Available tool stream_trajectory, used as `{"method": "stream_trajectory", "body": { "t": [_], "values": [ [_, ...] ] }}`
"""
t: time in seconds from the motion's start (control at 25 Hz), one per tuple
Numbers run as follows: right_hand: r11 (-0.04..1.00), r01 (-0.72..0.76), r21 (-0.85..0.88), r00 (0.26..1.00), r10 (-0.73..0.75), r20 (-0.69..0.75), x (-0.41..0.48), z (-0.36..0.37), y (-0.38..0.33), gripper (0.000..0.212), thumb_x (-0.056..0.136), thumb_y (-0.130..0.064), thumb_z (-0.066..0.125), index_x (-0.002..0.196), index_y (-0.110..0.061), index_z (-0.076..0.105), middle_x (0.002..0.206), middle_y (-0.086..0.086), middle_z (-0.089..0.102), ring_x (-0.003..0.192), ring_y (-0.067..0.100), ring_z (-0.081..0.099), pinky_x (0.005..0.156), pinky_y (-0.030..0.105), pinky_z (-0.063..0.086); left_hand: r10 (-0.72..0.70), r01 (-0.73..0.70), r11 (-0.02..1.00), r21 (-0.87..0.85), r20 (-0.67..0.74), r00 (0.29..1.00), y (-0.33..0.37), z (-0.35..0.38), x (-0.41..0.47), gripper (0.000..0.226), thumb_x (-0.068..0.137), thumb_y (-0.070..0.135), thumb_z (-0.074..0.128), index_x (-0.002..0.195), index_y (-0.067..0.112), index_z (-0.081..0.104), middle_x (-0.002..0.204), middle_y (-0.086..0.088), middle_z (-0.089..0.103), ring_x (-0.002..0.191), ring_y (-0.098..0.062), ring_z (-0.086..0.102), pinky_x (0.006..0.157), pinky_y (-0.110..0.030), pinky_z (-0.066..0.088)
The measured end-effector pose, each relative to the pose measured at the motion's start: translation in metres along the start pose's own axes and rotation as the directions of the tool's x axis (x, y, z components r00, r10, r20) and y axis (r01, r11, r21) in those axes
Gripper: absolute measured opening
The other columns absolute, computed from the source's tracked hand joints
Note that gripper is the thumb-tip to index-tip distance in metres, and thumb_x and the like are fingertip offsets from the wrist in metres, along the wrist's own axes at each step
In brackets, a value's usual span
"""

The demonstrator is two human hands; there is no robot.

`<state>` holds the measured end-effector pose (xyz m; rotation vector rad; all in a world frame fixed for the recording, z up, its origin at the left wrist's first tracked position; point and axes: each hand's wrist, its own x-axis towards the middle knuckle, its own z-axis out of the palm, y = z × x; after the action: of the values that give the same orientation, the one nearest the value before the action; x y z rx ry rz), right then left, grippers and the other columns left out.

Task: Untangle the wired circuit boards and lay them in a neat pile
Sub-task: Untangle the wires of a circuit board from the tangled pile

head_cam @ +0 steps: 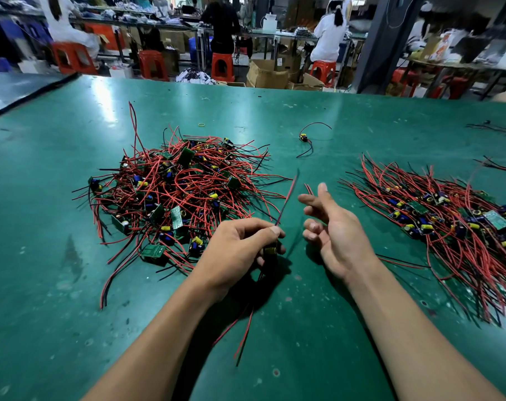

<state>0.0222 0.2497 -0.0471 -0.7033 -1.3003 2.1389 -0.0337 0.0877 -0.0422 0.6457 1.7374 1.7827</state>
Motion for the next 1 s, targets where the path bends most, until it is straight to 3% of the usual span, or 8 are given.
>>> {"method": "stream_trajectory", "body": {
  "t": [0.2, 0.36, 0.48, 0.6, 0.68, 0.76, 0.84, 1.0],
  "values": [
    [0.888, 0.255, -0.383, 0.928, -0.114, 0.354, -0.017, 0.004, 0.012, 0.008, 0.091, -0.009, 0.069, 0.093, -0.013, 0.076, 0.069, -0.009, 0.064, 0.049, -0.002, 0.048, 0.045, 0.011, 0.036, 0.071, -0.097, 0.969, -0.229, -0.122, 0.99, 0.015, -0.005, 0.001, 0.011, 0.088, 0.023, 0.066, 0.084, 0.017, 0.075, 0.093, -0.012, 0.076, 0.082, -0.017, 0.067, 0.068, -0.031, 0.051],
    [0.969, 0.04, -0.244, 0.824, 0.106, 0.556, -0.035, 0.014, 0.013, 0.017, 0.079, -0.011, 0.081, 0.095, -0.01, 0.076, 0.085, 0.01, 0.075, 0.064, 0.011, 0.069, 0.054, 0.016, 0.05, 0.084, -0.132, 0.947, -0.293, -0.171, 0.982, 0.019, -0.006, 0.004, 0.016, 0.08, 0.033, 0.069, 0.085, 0.019, 0.074, 0.099, -0.009, 0.076, 0.086, -0.026, 0.066, 0.075, -0.042, 0.05],
    [0.952, 0.102, -0.287, 0.865, 0.058, 0.499, -0.036, 0.019, 0.012, 0.025, 0.072, -0.024, 0.084, 0.092, -0.013, 0.076, 0.083, 0.016, 0.075, 0.061, 0.014, 0.066, 0.051, 0.017, 0.049, 0.018, -0.103, 0.924, -0.367, -0.227, 0.974, 0.016, -0.003, 0.005, 0.017, 0.076, 0.032, 0.072, 0.081, 0.016, 0.075, 0.091, -0.009, 0.075, 0.077, -0.026, 0.063, 0.07, -0.039, 0.053],
    [0.915, 0.252, -0.314, 0.904, -0.107, 0.415, -0.031, 0.019, 0.011, 0.025, 0.078, -0.038, 0.08, 0.093, -0.019, 0.076, 0.076, -0.002, 0.07, 0.057, 0.005, 0.056, 0.049, 0.015, 0.043, 0.051, -0.146, 0.958, -0.246, -0.356, 0.933, 0.015, -0.005, 0.007, 0.019, 0.072, 0.041, 0.075, 0.071, 0.022, 0.074, 0.075, 0.0, 0.068, 0.069, -0.014, 0.051, 0.061, -0.029, 0.039],
    [0.879, 0.293, -0.377, 0.912, -0.138, 0.386, -0.029, 0.017, 0.011, 0.029, 0.087, -0.047, 0.071, 0.095, -0.019, 0.075, 0.071, 0.002, 0.064, 0.052, 0.01, 0.05, 0.044, 0.02, 0.039, 0.124, -0.197, 0.965, -0.176, -0.356, 0.926, 0.016, -0.005, 0.006, 0.02, 0.071, 0.043, 0.075, 0.073, 0.023, 0.074, 0.075, 0.005, 0.069, 0.066, -0.006, 0.053, 0.057, -0.019, 0.041],
    [0.886, 0.257, -0.385, 0.926, -0.111, 0.362, -0.027, 0.017, 0.009, 0.033, 0.091, -0.051, 0.063, 0.087, -0.02, 0.072, 0.058, 0.004, 0.053, 0.045, 0.013, 0.041, 0.04, 0.019, 0.031, 0.159, -0.212, 0.966, -0.147, -0.305, 0.939, 0.017, -0.004, 0.004, 0.023, 0.067, 0.044, 0.077, 0.078, 0.023, 0.075, 0.078, 0.007, 0.073, 0.065, -0.001, 0.056, 0.055, -0.013, 0.042],
    [0.951, 0.146, -0.274, 0.929, -0.037, 0.368, -0.027, 0.017, 0.006, 0.031, 0.091, -0.05, 0.062, 0.08, -0.023, 0.072, 0.059, -0.002, 0.053, 0.042, 0.009, 0.037, 0.039, 0.017, 0.026, 0.138, -0.179, 0.97, -0.166, -0.229, 0.964, 0.015, -0.005, 0.004, 0.025, 0.064, 0.04, 0.079, 0.084, 0.025, 0.076, 0.087, 0.006, 0.076, 0.068, -0.002, 0.059, 0.055, -0.014, 0.042],
    [0.987, -0.159, -0.031, 0.853, 0.153, 0.499, -0.025, 0.009, -0.005, 0.028, 0.076, -0.045, 0.075, 0.075, -0.018, 0.068, 0.062, -0.006, 0.055, 0.042, 0.004, 0.034, 0.042, 0.019, 0.021, -0.05, 0.031, 0.918, -0.394, -0.038, 0.998, 0.013, -0.008, 0.005, 0.021, 0.073, 0.027, 0.071, 0.089, 0.014, 0.075, 0.081, -0.005, 0.07, 0.058, -0.011, 0.059, 0.053, -0.018, 0.049]
  ]
}}
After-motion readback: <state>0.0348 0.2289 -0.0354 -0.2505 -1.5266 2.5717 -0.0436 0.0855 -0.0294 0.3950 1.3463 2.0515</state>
